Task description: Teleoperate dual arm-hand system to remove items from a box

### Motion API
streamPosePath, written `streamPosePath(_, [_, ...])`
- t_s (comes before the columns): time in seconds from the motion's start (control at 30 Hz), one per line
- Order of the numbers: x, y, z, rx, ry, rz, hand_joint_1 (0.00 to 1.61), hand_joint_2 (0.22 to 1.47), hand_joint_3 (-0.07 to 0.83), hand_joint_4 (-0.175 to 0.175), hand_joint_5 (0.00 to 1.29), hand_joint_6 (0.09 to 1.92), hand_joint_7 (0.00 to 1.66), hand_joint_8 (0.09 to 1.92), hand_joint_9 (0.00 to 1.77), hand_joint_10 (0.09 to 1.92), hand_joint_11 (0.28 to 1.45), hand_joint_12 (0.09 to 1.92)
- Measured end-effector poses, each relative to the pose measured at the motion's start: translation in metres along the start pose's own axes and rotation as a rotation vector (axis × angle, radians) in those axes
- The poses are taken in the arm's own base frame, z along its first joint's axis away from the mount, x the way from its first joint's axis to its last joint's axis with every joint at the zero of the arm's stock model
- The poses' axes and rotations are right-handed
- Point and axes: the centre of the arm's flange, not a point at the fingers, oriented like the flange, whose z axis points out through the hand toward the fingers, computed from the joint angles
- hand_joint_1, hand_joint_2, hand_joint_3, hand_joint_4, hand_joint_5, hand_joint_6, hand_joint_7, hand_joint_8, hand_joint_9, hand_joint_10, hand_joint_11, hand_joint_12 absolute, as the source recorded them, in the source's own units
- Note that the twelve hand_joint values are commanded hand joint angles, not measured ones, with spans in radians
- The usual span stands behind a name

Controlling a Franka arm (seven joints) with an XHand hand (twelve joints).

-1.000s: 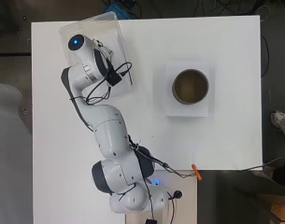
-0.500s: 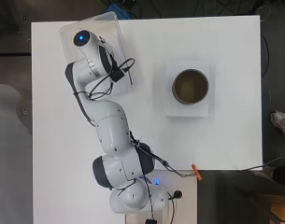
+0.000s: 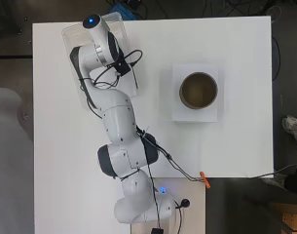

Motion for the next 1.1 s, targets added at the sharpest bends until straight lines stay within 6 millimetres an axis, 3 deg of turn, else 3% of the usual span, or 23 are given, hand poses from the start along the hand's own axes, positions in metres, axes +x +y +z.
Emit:
streamPosePath(0.07, [-0.006, -0.008, -0.014, -0.016, 0.019, -0.015, 0.97, 1.17, 0.0, 0.175, 0.87, 1.16, 1.2, 1.92, 1.46, 1.92, 1.13, 1.84])
streamPosePath(0.13, [-0.017, -0.026, -0.043, -0.052, 0.062, -0.05, 0.97, 1.17, 0.002, 0.175, 0.86, 1.19, 1.2, 1.92, 1.46, 1.92, 1.12, 1.84])
streamPosePath(0.23, [-0.033, -0.061, -0.089, -0.123, 0.129, -0.119, 0.96, 1.18, 0.0, 0.175, 0.85, 1.19, 1.16, 1.92, 1.42, 1.92, 1.08, 1.84])
streamPosePath(0.3, [-0.04, -0.084, -0.1, -0.141, 0.155, -0.143, 0.96, 1.18, 0.0, 0.175, 0.85, 1.18, 1.15, 1.92, 1.4, 1.92, 1.06, 1.84])
streamPosePath(0.53, [-0.042, -0.131, -0.058, -0.044, 0.183, -0.14, 0.96, 1.18, 0.001, 0.175, 0.84, 1.19, 1.14, 1.92, 1.37, 1.9, 1.02, 1.83])
streamPosePath(0.57, [-0.041, -0.132, -0.054, -0.036, 0.181, -0.127, 0.77, 1.09, -0.01, 0.102, 0.64, 0.86, 0.95, 1.47, 1.15, 1.48, 0.85, 1.41])
streamPosePath(0.6, [-0.041, -0.132, -0.053, -0.037, 0.178, -0.112, 0.52, 0.96, -0.015, 0.039, 0.39, 0.51, 0.62, 0.9, 0.78, 0.96, 0.66, 0.9])
streamPosePath(0.63, [-0.04, -0.132, -0.055, -0.052, 0.171, -0.088, 0.35, 0.89, -0.012, 0.011, 0.26, 0.27, 0.42, 0.5, 0.58, 0.57, 0.57, 0.51])
streamPosePath(0.67, [-0.039, -0.132, -0.054, -0.062, 0.16, -0.058, 0.25, 0.85, -0.007, 0.009, 0.22, 0.14, 0.32, 0.26, 0.5, 0.32, 0.54, 0.27])
streamPosePath(0.7, [-0.039, -0.133, -0.052, -0.066, 0.149, -0.021, 0.2, 0.84, -0.003, 0.015, 0.22, 0.09, 0.29, 0.13, 0.48, 0.17, 0.53, 0.14])
streamPosePath(0.77, [-0.038, -0.135, -0.045, -0.068, 0.146, 0.072, 0.19, 0.88, 0.002, 0.046, 0.37, 0.09, 0.42, 0.09, 0.59, 0.09, 0.58, 0.09])
streamPosePath(0.87, [-0.036, -0.14, -0.034, -0.064, 0.139, 0.124, 0.23, 0.93, 0.006, 0.064, 0.49, 0.09, 0.59, 0.09, 0.71, 0.09, 0.64, 0.09])
streamPosePath(1.0, [-0.033, -0.146, 0.002, -0.012, 0.121, 0.019, 0.28, 0.96, 0.009, 0.055, 0.52, 0.09, 0.62, 0.09, 0.74, 0.09, 0.65, 0.09])
streamPosePath(1.1, [-0.027, -0.137, 0.016, 0.018, 0.119, -0.008, 0.29, 0.97, 0.008, 0.042, 0.49, 0.09, 0.64, 0.09, 0.76, 0.09, 0.67, 0.09])
